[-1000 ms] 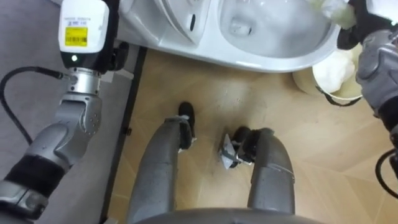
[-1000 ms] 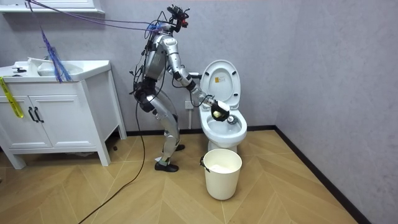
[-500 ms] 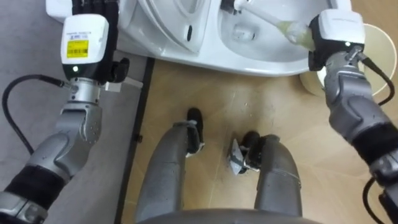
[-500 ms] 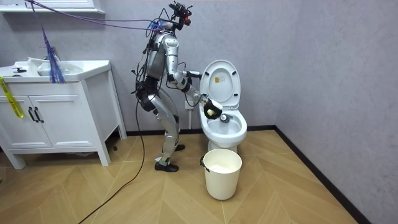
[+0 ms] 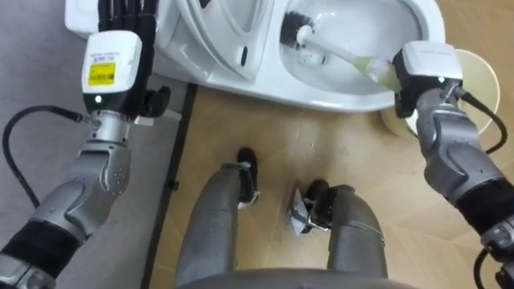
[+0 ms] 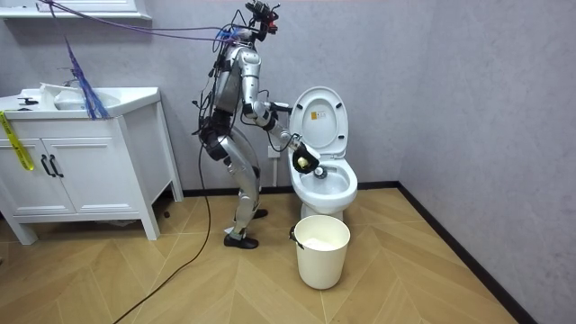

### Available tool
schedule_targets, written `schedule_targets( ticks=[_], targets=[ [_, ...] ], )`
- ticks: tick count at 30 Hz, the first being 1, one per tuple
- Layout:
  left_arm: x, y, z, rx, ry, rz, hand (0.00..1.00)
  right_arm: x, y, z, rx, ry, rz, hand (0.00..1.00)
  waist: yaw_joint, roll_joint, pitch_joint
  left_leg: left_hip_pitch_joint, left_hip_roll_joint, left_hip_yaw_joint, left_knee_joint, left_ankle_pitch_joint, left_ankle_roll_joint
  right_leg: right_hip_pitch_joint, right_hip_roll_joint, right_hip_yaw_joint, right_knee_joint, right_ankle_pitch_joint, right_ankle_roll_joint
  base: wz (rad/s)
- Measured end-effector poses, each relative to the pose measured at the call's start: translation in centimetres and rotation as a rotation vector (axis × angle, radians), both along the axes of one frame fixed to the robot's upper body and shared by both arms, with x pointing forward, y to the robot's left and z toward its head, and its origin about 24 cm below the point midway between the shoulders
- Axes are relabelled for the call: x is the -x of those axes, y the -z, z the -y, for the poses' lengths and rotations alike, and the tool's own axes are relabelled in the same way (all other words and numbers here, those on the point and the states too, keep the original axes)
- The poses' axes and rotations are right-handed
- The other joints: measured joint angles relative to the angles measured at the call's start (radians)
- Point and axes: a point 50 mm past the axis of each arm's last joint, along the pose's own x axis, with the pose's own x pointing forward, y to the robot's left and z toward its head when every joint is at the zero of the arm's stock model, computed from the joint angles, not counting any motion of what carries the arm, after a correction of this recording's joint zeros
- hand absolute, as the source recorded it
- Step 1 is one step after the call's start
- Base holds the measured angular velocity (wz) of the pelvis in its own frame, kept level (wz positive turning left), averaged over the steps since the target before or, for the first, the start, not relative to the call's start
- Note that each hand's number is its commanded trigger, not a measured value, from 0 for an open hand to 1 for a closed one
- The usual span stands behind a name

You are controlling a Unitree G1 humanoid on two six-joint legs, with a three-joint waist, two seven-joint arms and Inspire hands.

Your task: Brush toilet

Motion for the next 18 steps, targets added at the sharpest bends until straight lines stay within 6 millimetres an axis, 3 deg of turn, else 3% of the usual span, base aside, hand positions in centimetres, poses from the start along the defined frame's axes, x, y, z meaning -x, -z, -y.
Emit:
schedule_targets(
  ticks=[7,13,16,18],
  targets=[
    [0.7,1.4,-0.3,0.006,0.041,-0.131,0.00,2.9,3.0,1.3,-0.039,-0.012,-0.142,1.00,-0.007,-0.047,0.0014,0.155,-0.020,-0.001,-0.070,0.000,0.000,0.170,-0.003,-0.025,-0.084,-0.004,0.019,0.09],
    [2.5,2.7,-0.4,0.060,0.047,-0.265,0.00,6.5,5.1,2.9,-0.080,0.012,-0.221,1.00,-0.026,-0.062,-0.0076,0.298,-0.036,-0.006,-0.138,0.000,0.000,0.349,0.012,-0.053,-0.211,0.015,0.050,0.09],
    [3.9,3.3,-0.5,0.117,0.022,-0.322,0.00,8.4,4.9,3.6,-0.118,0.024,-0.194,1.00,-0.045,-0.071,-0.0133,0.378,-0.051,-0.005,-0.186,0.000,0.000,0.440,0.015,-0.069,-0.272,0.022,0.062,0.12],
    [5.2,4.0,-0.7,0.155,-0.010,-0.373,0.00,9.8,5.2,3.6,-0.155,0.042,-0.180,1.00,-0.054,-0.085,-0.0239,0.437,-0.058,-0.005,-0.218,0.000,0.000,0.506,0.021,-0.071,-0.320,0.028,0.070,0.10]
  ],
)
